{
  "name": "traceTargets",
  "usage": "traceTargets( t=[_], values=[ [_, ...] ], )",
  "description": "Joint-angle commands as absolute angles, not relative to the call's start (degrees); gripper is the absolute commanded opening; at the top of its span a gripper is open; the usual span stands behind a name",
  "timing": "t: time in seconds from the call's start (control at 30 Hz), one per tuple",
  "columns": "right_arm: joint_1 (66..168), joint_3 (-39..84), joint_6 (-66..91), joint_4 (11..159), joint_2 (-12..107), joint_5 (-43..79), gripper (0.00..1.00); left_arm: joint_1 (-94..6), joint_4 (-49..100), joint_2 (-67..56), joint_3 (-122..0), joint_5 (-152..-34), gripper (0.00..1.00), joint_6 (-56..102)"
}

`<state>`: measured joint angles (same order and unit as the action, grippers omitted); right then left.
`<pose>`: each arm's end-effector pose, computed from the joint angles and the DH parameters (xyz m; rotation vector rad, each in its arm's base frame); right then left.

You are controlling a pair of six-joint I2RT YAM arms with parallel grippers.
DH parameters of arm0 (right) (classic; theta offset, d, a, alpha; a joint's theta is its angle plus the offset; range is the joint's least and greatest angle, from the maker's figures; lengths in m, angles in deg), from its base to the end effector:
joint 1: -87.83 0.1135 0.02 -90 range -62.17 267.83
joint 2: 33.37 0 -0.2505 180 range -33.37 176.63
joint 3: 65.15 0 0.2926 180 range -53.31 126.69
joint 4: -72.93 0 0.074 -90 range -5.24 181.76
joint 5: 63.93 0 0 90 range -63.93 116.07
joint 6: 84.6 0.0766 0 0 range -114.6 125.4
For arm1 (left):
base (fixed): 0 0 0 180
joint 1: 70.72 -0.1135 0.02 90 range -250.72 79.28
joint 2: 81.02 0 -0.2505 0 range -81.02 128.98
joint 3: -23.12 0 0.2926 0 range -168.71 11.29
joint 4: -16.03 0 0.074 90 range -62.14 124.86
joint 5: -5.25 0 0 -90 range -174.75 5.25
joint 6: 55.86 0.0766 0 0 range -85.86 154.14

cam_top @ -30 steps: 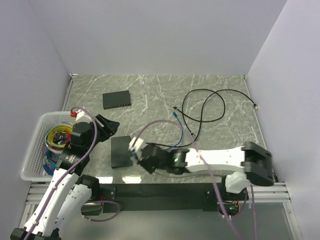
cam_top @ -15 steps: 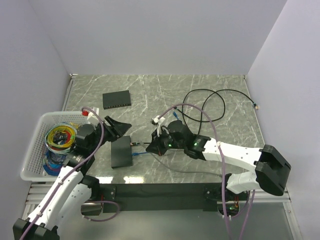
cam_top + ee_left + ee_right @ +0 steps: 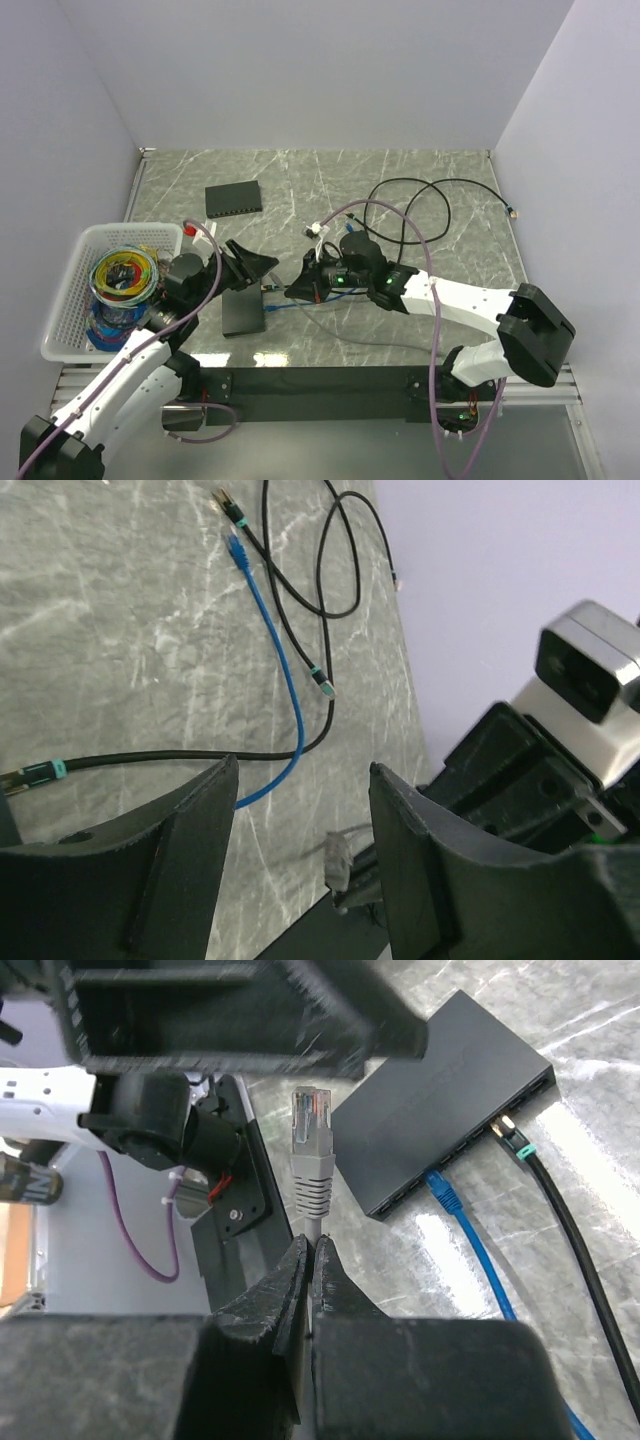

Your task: Insert the plug into the switch port

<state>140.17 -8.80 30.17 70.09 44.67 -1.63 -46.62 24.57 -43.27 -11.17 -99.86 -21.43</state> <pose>0.2004 0.3180 0.2046 -0.8499 1.9283 1.3253 0.2280 -0.1239 0.2184 -0.3250 1.9205 -1.2019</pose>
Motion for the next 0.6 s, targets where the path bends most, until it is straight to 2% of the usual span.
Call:
traceTargets(
  t=[0.0,0.43,0.5,0.57],
  values=[
    [138.9,-9.2,32.3,64.4,45.1,-4.4,0.00,-45.1,21.0,-43.5,-11.1,-98.3,0.60,-22.4],
    [137.4,-9.1,34.2,61.1,47.1,-6.8,0.00,-43.0,22.2,-43.3,-11.6,-95.6,0.54,-22.4],
    [137.3,-9.4,34.1,61.1,47.2,-7.2,0.00,-43.0,22.5,-43.6,-11.6,-95.0,0.55,-22.5],
    [137.3,-9.9,34.1,60.7,47.2,-8.1,0.00,-43.0,22.7,-43.8,-11.8,-94.5,0.61,-22.5]
  ],
)
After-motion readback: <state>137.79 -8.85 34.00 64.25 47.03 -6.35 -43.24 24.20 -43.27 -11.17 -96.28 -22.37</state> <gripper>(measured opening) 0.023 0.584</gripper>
